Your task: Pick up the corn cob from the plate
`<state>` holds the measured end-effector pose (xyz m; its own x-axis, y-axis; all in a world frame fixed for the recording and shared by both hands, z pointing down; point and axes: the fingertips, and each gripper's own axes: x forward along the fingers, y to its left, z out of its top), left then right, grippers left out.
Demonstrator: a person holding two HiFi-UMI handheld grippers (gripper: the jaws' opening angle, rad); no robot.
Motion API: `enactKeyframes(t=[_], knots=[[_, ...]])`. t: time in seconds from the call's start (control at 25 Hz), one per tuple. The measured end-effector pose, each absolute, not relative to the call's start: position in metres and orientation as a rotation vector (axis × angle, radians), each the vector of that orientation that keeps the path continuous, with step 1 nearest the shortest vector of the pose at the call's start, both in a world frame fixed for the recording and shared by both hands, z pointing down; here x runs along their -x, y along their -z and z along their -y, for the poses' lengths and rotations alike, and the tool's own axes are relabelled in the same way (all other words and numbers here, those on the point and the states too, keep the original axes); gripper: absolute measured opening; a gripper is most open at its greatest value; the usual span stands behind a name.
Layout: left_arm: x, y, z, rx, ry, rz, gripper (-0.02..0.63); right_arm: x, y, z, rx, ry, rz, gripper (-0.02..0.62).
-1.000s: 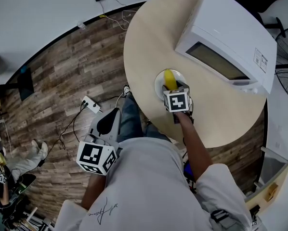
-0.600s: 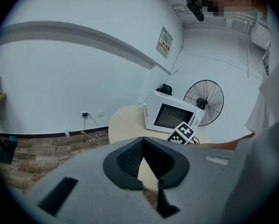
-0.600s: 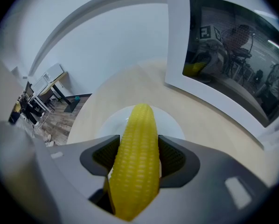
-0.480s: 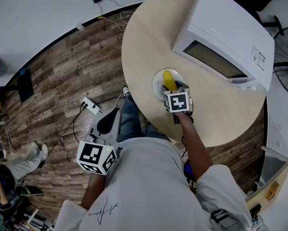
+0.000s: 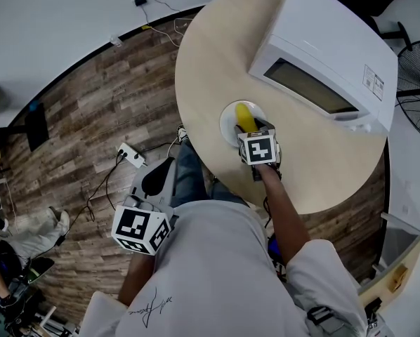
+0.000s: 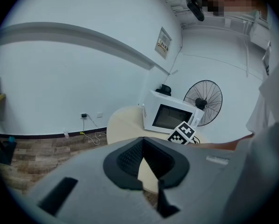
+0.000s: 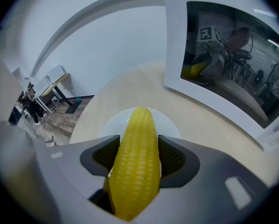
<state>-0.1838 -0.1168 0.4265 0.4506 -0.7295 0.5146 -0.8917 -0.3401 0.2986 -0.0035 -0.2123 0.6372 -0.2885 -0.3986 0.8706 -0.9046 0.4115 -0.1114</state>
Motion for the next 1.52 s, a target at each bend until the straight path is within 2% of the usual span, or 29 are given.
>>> enactKeyframes(t=[1.52], knots=[[0.164,-0.414,0.103,-2.212,-0.353,1.336,-0.003,-0.006,-0.599,0.201,-1.158,-0.798,1.965,0.268]])
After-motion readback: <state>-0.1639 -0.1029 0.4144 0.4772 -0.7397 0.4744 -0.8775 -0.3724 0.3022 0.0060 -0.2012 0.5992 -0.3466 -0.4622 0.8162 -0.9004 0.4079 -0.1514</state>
